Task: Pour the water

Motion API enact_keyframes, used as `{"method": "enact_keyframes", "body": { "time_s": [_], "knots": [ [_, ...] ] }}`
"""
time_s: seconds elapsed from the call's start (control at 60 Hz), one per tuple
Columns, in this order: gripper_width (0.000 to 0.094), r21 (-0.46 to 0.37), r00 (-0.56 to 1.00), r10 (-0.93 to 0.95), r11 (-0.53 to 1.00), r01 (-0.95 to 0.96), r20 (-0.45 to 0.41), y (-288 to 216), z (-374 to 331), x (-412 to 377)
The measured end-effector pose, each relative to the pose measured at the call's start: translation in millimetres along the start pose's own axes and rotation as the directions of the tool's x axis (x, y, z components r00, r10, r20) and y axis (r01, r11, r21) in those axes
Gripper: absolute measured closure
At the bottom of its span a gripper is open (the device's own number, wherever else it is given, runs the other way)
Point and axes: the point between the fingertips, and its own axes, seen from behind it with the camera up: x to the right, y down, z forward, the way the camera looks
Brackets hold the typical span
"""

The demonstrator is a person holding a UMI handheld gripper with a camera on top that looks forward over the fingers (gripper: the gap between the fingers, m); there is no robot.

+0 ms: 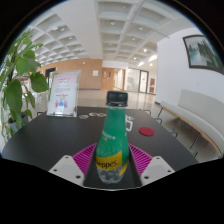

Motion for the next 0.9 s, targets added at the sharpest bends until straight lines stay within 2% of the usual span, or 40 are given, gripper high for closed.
{"method": "enact_keyframes", "body": {
  "time_s": [0.017,0.167,0.267,0.3,0.317,0.417,0.5,0.633,0.717,0.817,0.9],
  "knots": [
    [0.0375,0.011,1.000,-0.004,1.000,0.004,-0.004,0,1,-1],
    [0.0447,0.049,1.000,-0.023,0.999,0.022,0.020,-3,1,-2],
    [0.0528,0.053,0.999,-0.040,0.998,0.038,0.032,-5,3,-7],
    [0.0510,0.052,0.999,-0.041,0.998,0.039,0.033,-5,4,-7],
    [0.0549,0.054,0.998,-0.044,0.998,0.042,0.035,-5,4,-8],
    [0.0550,0.058,0.998,-0.030,0.998,0.027,0.061,-8,-2,-12],
    [0.0552,0.083,0.995,-0.003,0.997,-0.005,0.098,-28,-4,-25],
    [0.0552,0.141,0.955,0.144,0.973,-0.185,0.260,-94,-6,-66],
    [0.0551,0.139,0.869,0.296,0.916,-0.375,0.396,-145,-4,-92],
    [0.0551,0.041,0.654,0.495,0.779,-0.626,0.571,-204,-2,-116],
    [0.0552,-0.109,0.394,0.647,0.596,-0.796,0.653,-241,17,-127]
  ]
}}
